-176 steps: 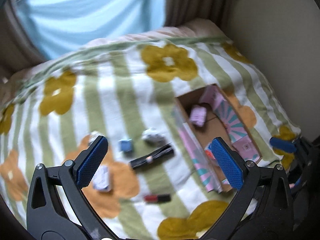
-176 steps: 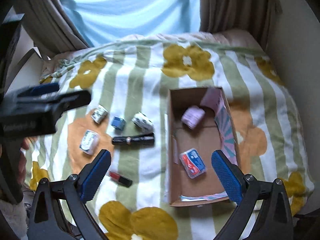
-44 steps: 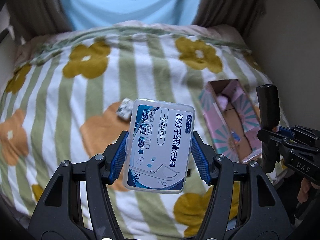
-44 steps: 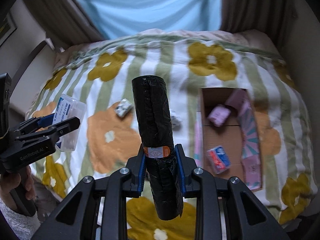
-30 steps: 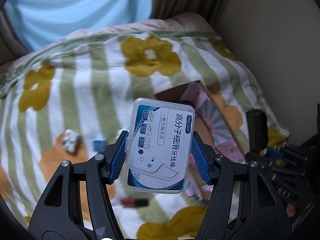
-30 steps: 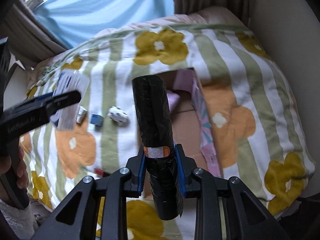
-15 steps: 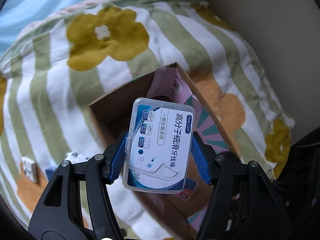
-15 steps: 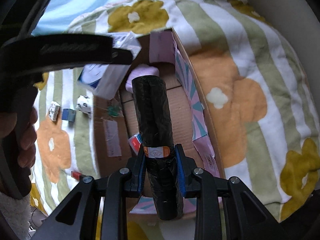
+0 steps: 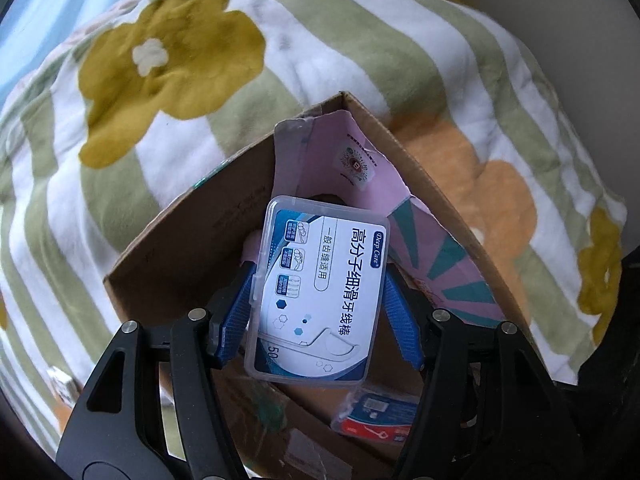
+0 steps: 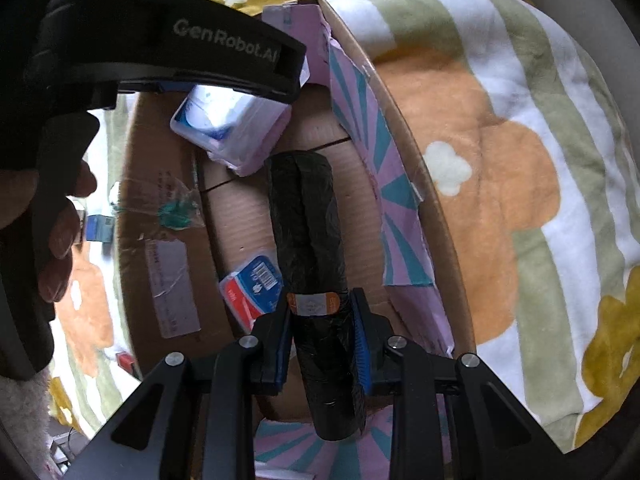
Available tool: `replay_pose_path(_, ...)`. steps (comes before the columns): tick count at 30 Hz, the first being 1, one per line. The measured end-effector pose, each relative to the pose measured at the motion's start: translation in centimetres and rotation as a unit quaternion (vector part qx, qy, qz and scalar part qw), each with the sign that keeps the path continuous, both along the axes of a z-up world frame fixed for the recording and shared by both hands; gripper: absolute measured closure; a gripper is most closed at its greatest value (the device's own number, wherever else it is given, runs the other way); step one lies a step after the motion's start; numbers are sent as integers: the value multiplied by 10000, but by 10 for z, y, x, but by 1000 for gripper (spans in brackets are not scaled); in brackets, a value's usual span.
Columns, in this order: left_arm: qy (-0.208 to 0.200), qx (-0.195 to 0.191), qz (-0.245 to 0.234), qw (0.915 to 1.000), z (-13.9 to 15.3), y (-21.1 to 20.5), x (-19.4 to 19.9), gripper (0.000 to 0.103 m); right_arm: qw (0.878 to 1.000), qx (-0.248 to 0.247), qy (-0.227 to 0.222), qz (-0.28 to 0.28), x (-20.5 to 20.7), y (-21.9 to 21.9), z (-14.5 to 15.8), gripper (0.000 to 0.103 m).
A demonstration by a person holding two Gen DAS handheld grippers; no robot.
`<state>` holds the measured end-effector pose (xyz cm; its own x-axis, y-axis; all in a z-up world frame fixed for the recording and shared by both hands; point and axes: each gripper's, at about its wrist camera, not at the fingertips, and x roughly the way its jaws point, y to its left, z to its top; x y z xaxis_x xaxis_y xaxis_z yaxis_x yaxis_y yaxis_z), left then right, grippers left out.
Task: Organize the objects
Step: 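Open both tools to release the clear box and black bag into the box, then withdraw both tools from the cardboard box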
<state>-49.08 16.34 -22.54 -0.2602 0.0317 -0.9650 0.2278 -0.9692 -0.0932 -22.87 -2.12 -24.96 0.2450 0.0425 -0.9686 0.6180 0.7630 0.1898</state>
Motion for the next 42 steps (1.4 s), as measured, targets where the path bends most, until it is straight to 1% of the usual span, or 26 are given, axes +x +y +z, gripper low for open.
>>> replay_pose_path(1, -5, -11, -13, 10000, -1, 0, -2, 33, 10000, 20, -29, -31, 0, -1, 0, 75)
replay_pose_path(2, 16, -34, -17, 10000, -1, 0, -2, 14, 9998, 104, -121, -85, -1, -1, 0, 72)
replay_pose_path(3, 45, -76, 61, 9999, 0, 0, -3, 1, 9994, 220, -243, -96, -2, -1, 1, 61)
replay_pose_path(4, 83, -100, 42, 9999, 2, 0, -3, 0, 9990, 301, -324, -82, -2, 0, 2, 44)
replay_pose_path(5, 85, -115, 18, 9999, 2, 0, -3, 0, 9979, 435, -475, 0, 0, 4, 3, 34)
replay_pose_path(6, 73, -130, -1, 9999, 2, 0, -4, 0, 9971, 499, -570, 94, 2, 8, 3, 13)
replay_pose_path(7, 46, -149, -18, 9999, 1, 0, -5, 0, 9964, 528, -640, 186, 4, 13, 4, 0)
replay_pose_path(9, -15, -167, -41, 9999, -1, -1, -5, 0, 9975, 329, -568, 260, 8, 26, 7, 0)
replay_pose_path(10, -44, -166, -50, 9998, -2, -1, -5, 0, 9976, 305, -553, 272, 8, 28, 6, 0)
replay_pose_path(13, -69, -178, -58, 9998, -1, -2, -4, 0, 9967, 432, -672, 172, 3, 27, 6, 0)
replay_pose_path(15, -43, -178, -52, 9998, 2, -2, -3, 0, 9965, 355, -759, 61, -3, 25, 9, 0)
replay_pose_path(19, -2, -166, -17, 9999, 8, -3, 2, 0, 9973, 305, -667, -47, -9, 19, 14, 0)
replay_pose_path(22, 62, -184, 27, 9998, 17, -3, 7, 0, 9972, 235, -704, -111, -13, 15, 25, 0)
replay_pose_path(25, 151, -188, 99, 9997, 30, -3, 15, 0, 9978, 61, -665, -46, -12, 12, 42, 0)
replay_pose_path(28, 293, -114, 213, 9993, 49, -5, 26, 0, 9981, -95, -607, 50, -15, 12, 64, 0)
replay_pose_path(31, 438, -57, 336, 9985, 75, -8, 43, 0, 9978, -253, -603, 147, -12, 16, 85, 0)
replay_pose_path(33, 565, -51, 447, 9974, 96, -11, 57, 0, 9970, -387, -630, 244, -11, 22, 102, 0)
replay_pose_path(34, 635, -35, 510, 9967, 106, -14, 64, 0, 9968, -409, -633, 265, -11, 24, 106, 0)
replay_pose_path(37, 952, 85, 739, 9927, 139, -23, 93, 0, 9956, -512, -707, 351, -10, 34, 129, 0)
replay_pose_path(39, 1093, 44, 851, 9903, 159, -28, 116, 0, 9940, -619, -782, 450, -8, 44, 145, 0)
replay_pose_path(40, 1136, -13, 897, 9895, 167, -30, 127, 0, 9934, -638, -823, 471, -6, 47, 146, 0)
replay_pose_path(42, 1216, -143, 1001, 9874, 183, -35, 150, 0, 9912, -754, -956, 518, -5, 59, 164, 0)
